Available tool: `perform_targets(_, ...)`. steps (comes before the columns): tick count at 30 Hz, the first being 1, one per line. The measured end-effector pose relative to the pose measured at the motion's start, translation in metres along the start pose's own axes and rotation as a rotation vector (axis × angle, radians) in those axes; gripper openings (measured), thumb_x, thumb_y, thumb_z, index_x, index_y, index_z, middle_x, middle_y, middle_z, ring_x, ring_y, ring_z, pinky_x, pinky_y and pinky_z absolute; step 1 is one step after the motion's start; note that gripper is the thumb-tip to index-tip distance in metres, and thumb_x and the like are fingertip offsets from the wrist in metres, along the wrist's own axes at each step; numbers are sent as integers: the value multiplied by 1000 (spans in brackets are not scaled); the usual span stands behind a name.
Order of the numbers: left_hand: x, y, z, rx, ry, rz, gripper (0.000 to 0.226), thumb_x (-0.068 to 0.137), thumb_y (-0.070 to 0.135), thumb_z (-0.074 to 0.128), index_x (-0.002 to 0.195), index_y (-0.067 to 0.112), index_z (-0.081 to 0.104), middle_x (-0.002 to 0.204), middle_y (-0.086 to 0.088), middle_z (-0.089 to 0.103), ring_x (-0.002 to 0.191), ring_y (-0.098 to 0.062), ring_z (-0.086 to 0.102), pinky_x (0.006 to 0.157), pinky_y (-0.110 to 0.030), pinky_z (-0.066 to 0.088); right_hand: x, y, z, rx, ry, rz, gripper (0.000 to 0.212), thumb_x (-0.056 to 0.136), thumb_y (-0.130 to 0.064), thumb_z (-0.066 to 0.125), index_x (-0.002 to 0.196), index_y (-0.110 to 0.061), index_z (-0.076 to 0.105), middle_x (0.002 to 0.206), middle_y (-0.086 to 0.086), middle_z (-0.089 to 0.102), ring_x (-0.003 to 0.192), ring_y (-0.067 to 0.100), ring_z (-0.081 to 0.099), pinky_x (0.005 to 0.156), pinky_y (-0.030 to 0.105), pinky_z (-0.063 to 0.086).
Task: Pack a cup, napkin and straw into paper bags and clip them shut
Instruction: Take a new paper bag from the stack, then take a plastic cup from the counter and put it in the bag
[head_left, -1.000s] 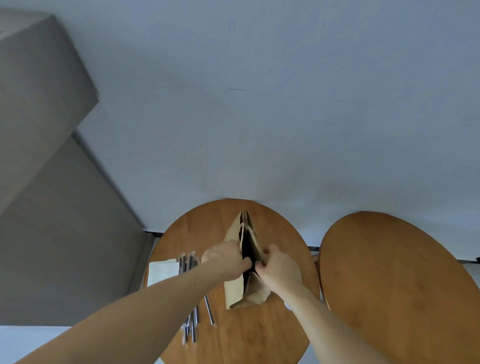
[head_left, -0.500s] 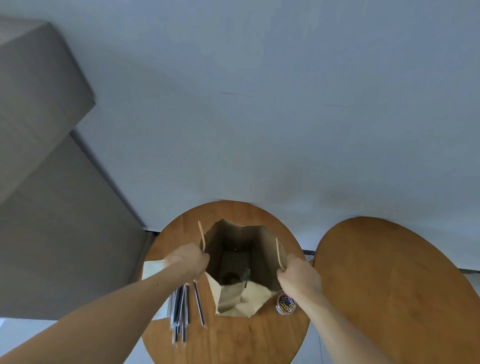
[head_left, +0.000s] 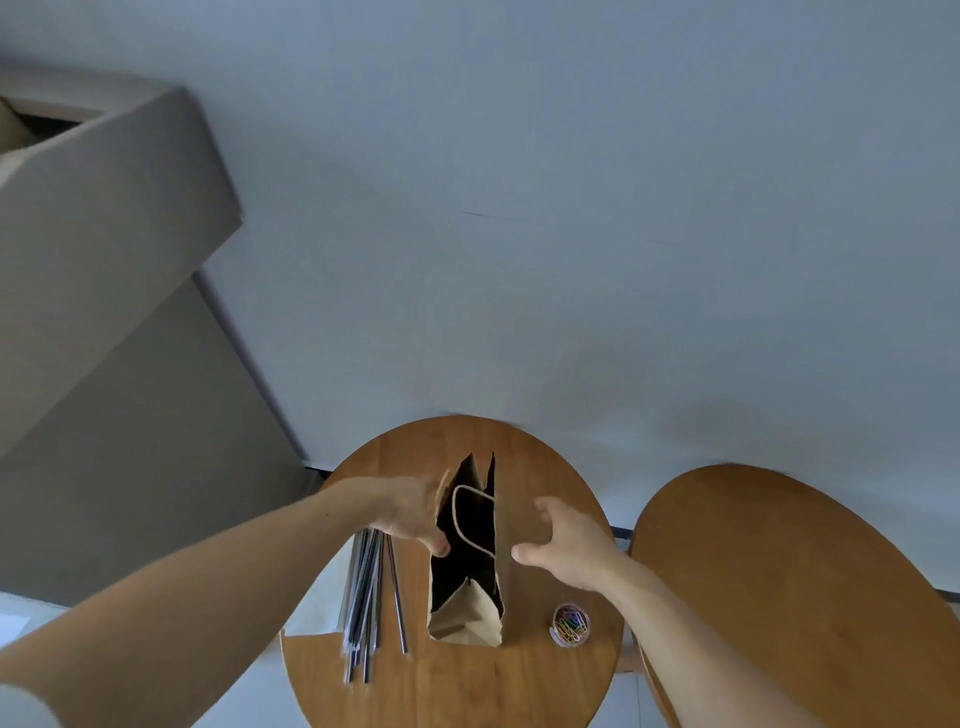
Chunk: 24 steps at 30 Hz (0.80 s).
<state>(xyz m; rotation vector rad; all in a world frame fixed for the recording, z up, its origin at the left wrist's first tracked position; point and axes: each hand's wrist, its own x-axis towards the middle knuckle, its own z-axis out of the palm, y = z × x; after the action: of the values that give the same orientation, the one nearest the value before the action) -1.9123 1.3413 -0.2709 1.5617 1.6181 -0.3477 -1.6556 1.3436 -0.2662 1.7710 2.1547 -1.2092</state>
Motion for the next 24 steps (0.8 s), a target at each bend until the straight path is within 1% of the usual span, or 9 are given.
perform_targets(3, -14, 5, -19, 40, 57, 11, 103, 64, 46, 81, 150, 33, 26, 148, -1, 44, 123, -26, 54, 101, -42, 50, 3, -17, -19, -23, 46, -57, 74, 90, -34, 63, 153, -28, 26, 158, -5, 31, 141, 20, 37, 111, 36, 40)
perform_targets(5, -26, 7, -29, 48, 48, 23, 108, 61, 49, 81, 151, 38, 22, 151, -1, 40, 120, -28, 58, 98, -44, 53, 6, -30, -31, -39, 91, -103, 70, 92, -28, 59, 153, -25, 26, 159, -4, 29, 143, 20, 34, 113, 37, 37)
perform_targets(6, -31, 9, -33, 47, 45, 29, 110, 60, 53, 80, 151, 40, 19, 153, -2, 37, 122, -30, 57, 100, -45, 52, 7, -38, -36, -45, 109, -132, 68, 93, -27, 58, 153, -24, 27, 159, -3, 30, 143, 20, 34, 114, 38, 36)
perform_targets(8, -41, 10, -39, 27, 65, 32, 111, 63, 55, 77, 153, 39, 15, 157, -1, 32, 130, -28, 49, 107, -43, 44, 11, -54, -40, -63, 133, -195, 65, 92, -27, 58, 152, -22, 31, 157, -2, 33, 142, 20, 36, 114, 37, 35)
perform_targets(10, -53, 11, -47, 18, 111, 0, 107, 66, 52, 75, 154, 38, 15, 157, 1, 32, 133, -25, 44, 111, -43, 40, 15, -70, -40, -99, 151, -250, 62, 93, -28, 59, 150, -21, 35, 154, -1, 37, 140, 20, 38, 113, 37, 36)
perform_targets(12, -69, 7, -60, 25, 194, -52, 100, 74, 47, 73, 155, 31, 18, 158, 0, 32, 138, -25, 40, 113, -45, 37, 20, -85, -41, -140, 145, -288, 60, 94, -29, 56, 150, -21, 35, 153, 0, 37, 138, 20, 39, 111, 35, 36)
perform_targets(16, -116, -9, -99, 46, 449, -137, 81, 90, 41, 65, 155, 22, 21, 157, -3, 33, 139, -27, 39, 112, -42, 36, 30, -131, -51, -198, 136, -409, 59, 94, -32, 51, 150, -19, 35, 153, 1, 36, 139, 19, 35, 111, 34, 32)
perform_targets(18, -143, -19, -120, 54, 562, -160, 77, 91, 42, 62, 155, 22, 23, 155, -3, 35, 139, -27, 38, 111, -42, 37, 31, -165, -60, -205, 155, -489, 58, 96, -34, 52, 150, -20, 35, 153, 0, 36, 139, 19, 35, 112, 34, 31)
perform_targets(24, -216, -62, -179, 92, 795, -221, 76, 88, 46, 60, 153, 27, 27, 154, -1, 36, 141, -25, 34, 111, -43, 35, 20, -284, -85, -287, 232, -673, 61, 94, -37, 55, 149, -18, 36, 152, 2, 37, 139, 21, 36, 112, 36, 32)
